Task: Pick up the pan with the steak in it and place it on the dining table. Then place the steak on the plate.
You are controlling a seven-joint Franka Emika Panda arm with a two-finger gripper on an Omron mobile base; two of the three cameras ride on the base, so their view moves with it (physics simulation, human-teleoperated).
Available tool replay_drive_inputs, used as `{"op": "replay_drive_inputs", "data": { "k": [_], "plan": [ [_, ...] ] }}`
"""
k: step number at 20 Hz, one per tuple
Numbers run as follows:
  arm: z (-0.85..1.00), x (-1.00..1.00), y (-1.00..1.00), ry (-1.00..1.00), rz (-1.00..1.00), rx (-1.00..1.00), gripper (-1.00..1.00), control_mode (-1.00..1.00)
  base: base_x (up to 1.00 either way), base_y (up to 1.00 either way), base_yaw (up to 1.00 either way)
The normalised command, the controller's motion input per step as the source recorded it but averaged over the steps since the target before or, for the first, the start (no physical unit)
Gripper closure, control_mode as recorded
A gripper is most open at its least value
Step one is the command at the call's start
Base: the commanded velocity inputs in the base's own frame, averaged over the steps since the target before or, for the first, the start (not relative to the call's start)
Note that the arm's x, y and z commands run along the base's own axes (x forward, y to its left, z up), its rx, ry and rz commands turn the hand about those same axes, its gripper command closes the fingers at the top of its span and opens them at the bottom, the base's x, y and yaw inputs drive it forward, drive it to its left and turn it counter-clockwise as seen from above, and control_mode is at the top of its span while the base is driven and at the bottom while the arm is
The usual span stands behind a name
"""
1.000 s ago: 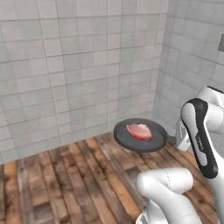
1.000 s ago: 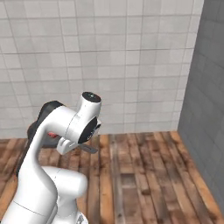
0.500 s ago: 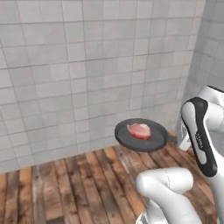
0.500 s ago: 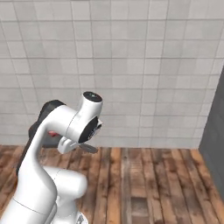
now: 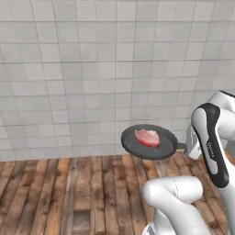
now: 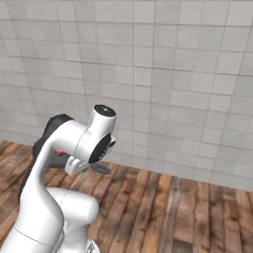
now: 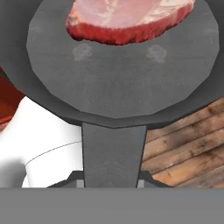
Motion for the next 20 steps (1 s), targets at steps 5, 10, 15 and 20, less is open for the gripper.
{"op": "replay_drive_inputs", "data": {
  "k": [5, 10, 15, 20],
  "plan": [
    [0.0, 0.0, 0.0, 0.0, 0.0, 0.0, 1.0, 1.0, -0.05, 0.0, 0.47],
    [0.0, 0.0, 0.0, 0.0, 0.0, 0.0, 1.0, 1.0, -0.06, 0.0, 0.49],
    [0.0, 0.0, 0.0, 0.0, 0.0, 0.0, 1.0, 1.0, -0.06, 0.0, 0.5],
    [0.0, 0.0, 0.0, 0.0, 0.0, 0.0, 1.0, 1.0, -0.06, 0.0, 0.5]
  ]
}}
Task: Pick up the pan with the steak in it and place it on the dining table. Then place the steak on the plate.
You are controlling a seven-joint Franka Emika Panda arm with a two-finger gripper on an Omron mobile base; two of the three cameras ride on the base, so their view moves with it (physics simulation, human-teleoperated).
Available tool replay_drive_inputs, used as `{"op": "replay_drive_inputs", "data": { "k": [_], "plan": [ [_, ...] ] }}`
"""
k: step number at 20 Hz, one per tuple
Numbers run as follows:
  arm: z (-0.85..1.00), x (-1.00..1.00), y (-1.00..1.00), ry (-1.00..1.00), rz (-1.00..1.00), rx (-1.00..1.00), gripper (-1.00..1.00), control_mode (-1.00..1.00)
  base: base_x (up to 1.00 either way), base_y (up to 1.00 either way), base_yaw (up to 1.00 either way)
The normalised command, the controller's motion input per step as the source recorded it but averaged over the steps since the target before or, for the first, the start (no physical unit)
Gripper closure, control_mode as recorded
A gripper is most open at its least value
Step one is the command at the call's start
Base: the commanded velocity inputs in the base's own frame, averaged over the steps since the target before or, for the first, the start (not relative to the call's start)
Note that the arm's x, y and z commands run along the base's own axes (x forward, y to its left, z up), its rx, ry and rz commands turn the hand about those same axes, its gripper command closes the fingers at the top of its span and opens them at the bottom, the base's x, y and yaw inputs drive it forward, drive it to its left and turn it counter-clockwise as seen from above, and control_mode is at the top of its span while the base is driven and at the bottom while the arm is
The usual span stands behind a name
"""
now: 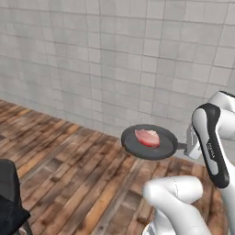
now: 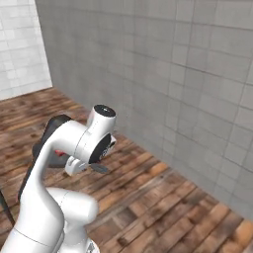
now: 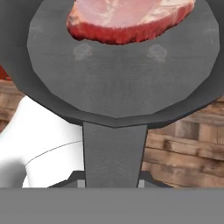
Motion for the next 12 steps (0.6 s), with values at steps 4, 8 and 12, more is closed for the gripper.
{"op": "replay_drive_inputs", "data": {
  "k": [4, 8, 12],
  "plan": [
    [0.0, 0.0, 0.0, 0.0, 0.0, 0.0, 1.0, 1.0, -0.06, 0.0, 0.5],
    [0.0, 0.0, 0.0, 0.0, 0.0, 0.0, 1.0, 1.0, -0.07, 0.0, 0.5],
    [0.0, 0.0, 0.0, 0.0, 0.0, 0.0, 1.0, 1.0, -0.08, 0.0, 0.49]
  ]
}}
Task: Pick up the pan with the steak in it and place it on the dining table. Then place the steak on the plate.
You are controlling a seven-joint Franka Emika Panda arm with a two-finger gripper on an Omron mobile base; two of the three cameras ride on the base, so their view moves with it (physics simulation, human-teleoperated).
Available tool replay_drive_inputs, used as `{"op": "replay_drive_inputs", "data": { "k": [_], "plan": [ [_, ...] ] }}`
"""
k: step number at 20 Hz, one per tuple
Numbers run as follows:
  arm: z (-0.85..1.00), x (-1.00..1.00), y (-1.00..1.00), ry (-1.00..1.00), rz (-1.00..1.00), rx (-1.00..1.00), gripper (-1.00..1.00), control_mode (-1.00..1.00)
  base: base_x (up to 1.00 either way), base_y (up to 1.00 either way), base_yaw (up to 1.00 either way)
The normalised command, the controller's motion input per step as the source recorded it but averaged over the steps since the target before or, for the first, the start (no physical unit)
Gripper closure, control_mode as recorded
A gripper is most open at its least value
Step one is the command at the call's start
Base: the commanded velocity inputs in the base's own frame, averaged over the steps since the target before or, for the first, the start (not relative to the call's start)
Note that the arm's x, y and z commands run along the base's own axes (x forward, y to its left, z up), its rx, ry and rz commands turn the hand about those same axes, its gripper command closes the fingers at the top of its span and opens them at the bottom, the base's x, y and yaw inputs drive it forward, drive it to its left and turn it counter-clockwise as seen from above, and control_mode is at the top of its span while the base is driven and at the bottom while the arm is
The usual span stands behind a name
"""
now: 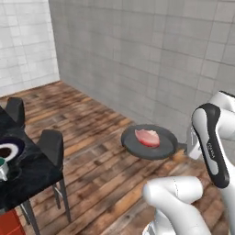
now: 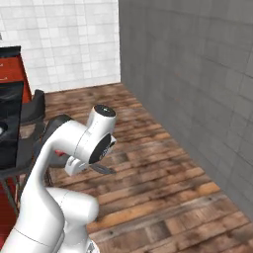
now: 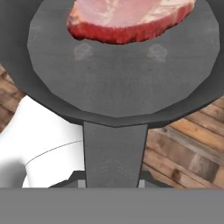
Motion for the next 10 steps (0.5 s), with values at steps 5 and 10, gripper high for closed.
{"op": "replay_drive_inputs", "data": {
  "k": [5, 10],
  "plan": [
    [0.0, 0.0, 0.0, 0.0, 0.0, 0.0, 1.0, 1.0, -0.1, 0.0, 0.47],
    [0.0, 0.0, 0.0, 0.0, 0.0, 0.0, 1.0, 1.0, -0.07, 0.0, 0.35]
  ]
}}
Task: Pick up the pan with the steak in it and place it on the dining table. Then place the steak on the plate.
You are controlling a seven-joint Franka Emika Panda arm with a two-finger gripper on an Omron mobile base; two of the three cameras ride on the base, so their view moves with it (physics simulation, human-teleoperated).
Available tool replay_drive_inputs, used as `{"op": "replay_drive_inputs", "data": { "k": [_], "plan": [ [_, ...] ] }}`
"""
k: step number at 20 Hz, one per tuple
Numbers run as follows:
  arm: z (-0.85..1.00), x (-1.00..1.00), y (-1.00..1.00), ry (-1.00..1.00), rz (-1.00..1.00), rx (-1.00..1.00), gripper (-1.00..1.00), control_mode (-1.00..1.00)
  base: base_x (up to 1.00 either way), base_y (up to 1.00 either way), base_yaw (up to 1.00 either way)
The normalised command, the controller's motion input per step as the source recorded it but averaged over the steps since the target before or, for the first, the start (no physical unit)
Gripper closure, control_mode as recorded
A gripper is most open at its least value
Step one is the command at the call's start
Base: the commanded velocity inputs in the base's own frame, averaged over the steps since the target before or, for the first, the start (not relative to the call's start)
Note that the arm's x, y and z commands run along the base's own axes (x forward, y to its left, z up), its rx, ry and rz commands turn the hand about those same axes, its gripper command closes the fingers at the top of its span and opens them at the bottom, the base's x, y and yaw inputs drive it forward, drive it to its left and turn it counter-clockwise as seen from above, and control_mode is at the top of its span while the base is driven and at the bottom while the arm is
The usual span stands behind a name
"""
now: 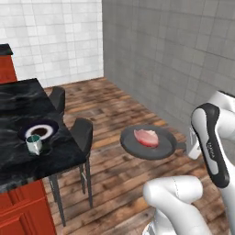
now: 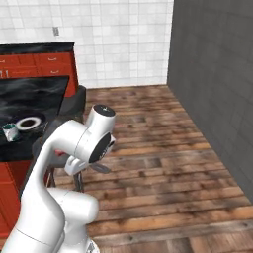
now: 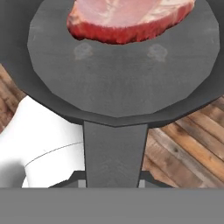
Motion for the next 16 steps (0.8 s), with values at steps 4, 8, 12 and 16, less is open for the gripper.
{"op": "replay_drive_inputs", "data": {
  "k": [4, 8, 12, 16],
  "plan": [
    [0.0, 0.0, 0.0, 0.0, 0.0, 0.0, 1.0, 1.0, 0.14, -0.44, -0.01],
    [0.0, 0.0, 0.0, 0.0, 0.0, 0.0, 1.0, 1.0, 0.42, -1.0, -0.01],
    [0.0, 0.0, 0.0, 0.0, 0.0, 0.0, 1.0, 1.0, 0.42, -1.0, -0.01],
    [0.0, 0.0, 0.0, 0.0, 0.0, 0.0, 1.0, 1.0, 0.41, -1.0, -0.01]
  ]
}}
